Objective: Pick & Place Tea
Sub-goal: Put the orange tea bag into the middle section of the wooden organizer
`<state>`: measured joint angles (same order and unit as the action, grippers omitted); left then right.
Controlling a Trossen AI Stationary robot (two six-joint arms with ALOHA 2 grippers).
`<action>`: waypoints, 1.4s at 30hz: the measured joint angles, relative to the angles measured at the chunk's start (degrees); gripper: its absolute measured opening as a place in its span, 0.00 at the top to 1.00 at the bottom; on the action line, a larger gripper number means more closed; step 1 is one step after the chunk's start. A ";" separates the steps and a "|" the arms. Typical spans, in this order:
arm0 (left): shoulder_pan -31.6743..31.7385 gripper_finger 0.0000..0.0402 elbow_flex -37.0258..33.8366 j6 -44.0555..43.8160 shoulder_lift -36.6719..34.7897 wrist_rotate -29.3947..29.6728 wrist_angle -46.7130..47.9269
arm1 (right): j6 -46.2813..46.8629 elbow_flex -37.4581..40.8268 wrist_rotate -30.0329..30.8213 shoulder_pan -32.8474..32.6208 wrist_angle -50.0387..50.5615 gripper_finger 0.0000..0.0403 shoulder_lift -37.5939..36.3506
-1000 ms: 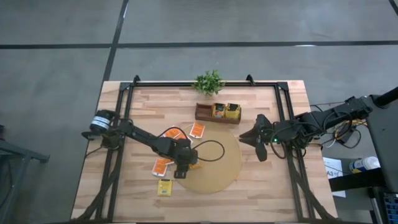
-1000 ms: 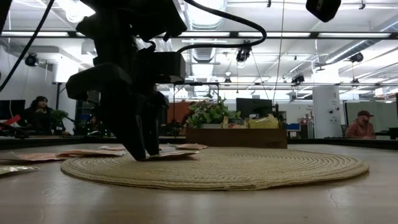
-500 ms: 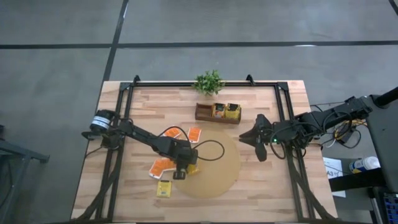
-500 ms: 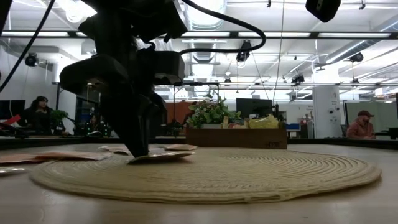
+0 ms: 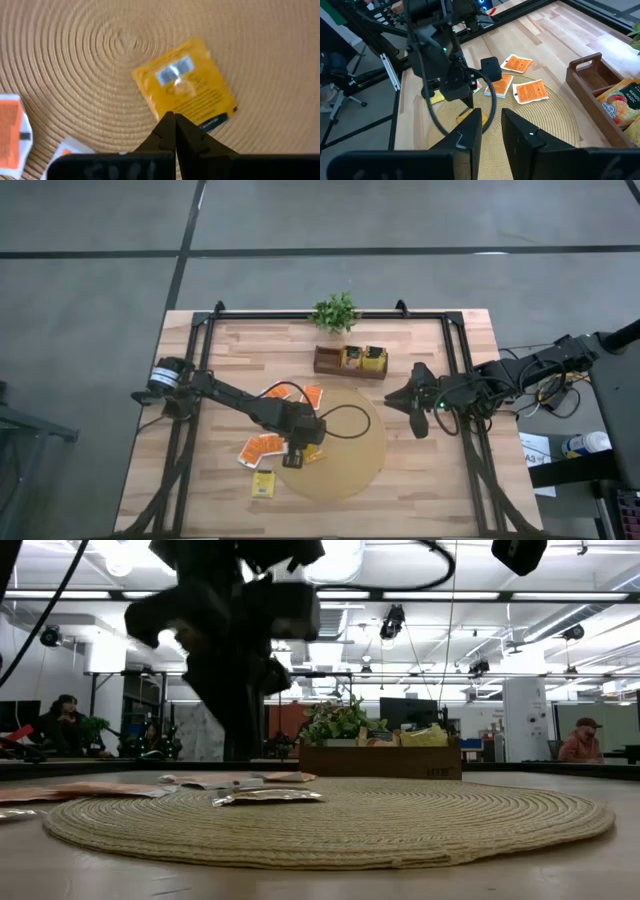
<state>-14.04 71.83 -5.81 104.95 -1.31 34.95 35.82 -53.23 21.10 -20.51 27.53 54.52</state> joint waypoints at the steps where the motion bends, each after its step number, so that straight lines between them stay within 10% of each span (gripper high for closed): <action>1: -0.09 1.00 0.71 0.00 -0.02 0.00 0.42 | -0.01 0.00 0.00 0.00 0.00 0.83 0.00; 25: -2.52 0.99 -11.49 -12.38 -12.27 -3.69 -15.04 | -0.89 0.00 -0.04 0.00 -0.02 0.83 0.00; 42: -2.58 0.44 -12.99 -17.08 -12.24 -4.35 -15.17 | -0.48 0.00 -0.05 0.02 -1.31 0.83 0.03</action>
<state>-16.62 58.84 -22.89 92.71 -5.66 19.78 35.34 -53.23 21.05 -20.50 26.22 54.55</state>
